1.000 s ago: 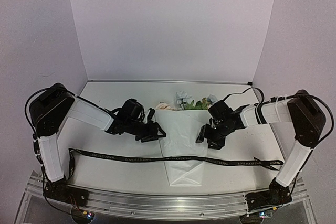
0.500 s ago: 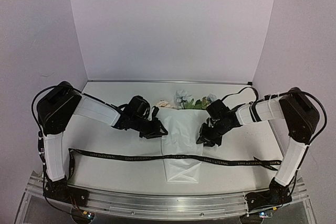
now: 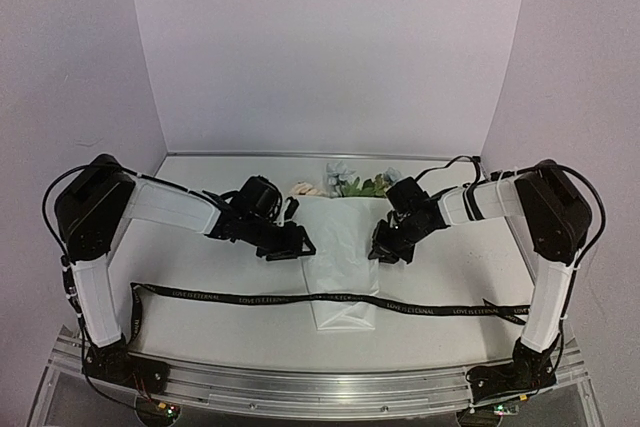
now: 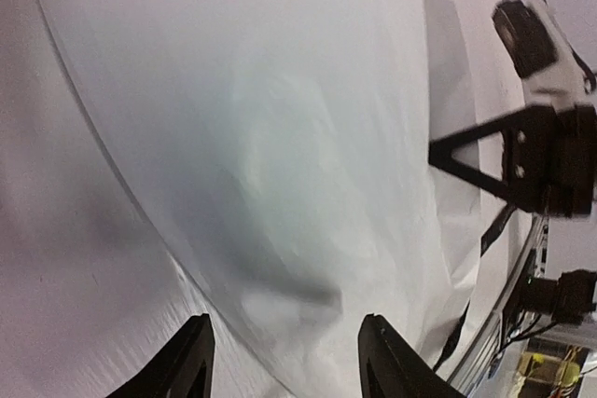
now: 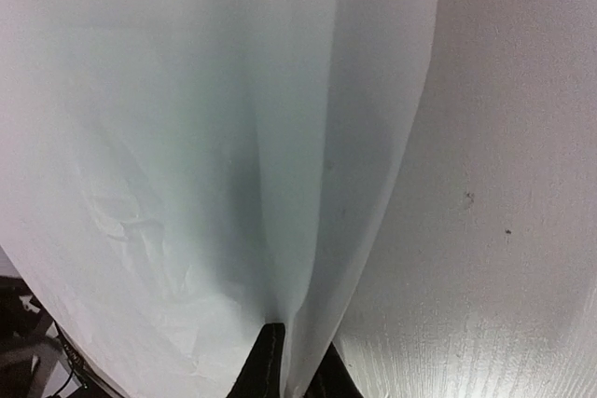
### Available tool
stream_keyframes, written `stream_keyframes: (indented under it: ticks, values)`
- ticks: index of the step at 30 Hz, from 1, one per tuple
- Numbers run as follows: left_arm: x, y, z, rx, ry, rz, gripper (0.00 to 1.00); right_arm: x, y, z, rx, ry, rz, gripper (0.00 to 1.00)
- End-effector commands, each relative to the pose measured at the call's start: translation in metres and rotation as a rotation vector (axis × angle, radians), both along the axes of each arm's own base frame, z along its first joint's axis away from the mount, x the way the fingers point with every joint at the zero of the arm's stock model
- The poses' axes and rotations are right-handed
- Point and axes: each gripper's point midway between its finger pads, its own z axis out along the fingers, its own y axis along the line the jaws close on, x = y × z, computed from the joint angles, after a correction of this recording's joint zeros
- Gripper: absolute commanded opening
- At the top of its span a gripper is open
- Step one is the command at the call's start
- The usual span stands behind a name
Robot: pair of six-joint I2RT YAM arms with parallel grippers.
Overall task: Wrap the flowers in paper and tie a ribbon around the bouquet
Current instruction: Move the folded bouquet to the center of the board.
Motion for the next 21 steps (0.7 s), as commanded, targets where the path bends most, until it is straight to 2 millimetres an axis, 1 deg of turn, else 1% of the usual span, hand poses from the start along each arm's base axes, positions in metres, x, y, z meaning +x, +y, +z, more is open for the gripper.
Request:
stream_keyframes:
  ticks: [1,4,6,11,15,17,21]
  values:
    - [-0.037,0.002,0.029,0.009,-0.084,-0.094,0.61,0.02,0.003,0.003,-0.018,-0.043,-0.033,0.07]
    - [-0.058,0.005,0.024,0.031,-0.078,-0.118,0.63,0.026,0.004,0.002,-0.022,-0.044,-0.056,0.06]
    - [-0.07,0.006,0.016,0.051,-0.071,-0.14,0.62,0.029,0.004,0.001,-0.029,-0.049,-0.067,0.05]
    - [-0.098,-0.002,0.001,0.082,-0.054,-0.209,0.55,0.034,0.004,0.002,-0.036,-0.061,-0.081,0.05]
    - [-0.12,-0.013,-0.001,0.068,-0.045,-0.266,0.52,0.036,0.006,0.002,-0.033,-0.06,-0.088,0.04]
    - [-0.128,-0.017,-0.003,0.066,-0.04,-0.287,0.51,0.036,0.006,0.002,-0.035,-0.058,-0.087,0.04]
    - [-0.143,-0.022,-0.013,0.064,-0.012,-0.322,0.47,0.035,0.005,0.001,-0.038,-0.056,-0.085,0.03]
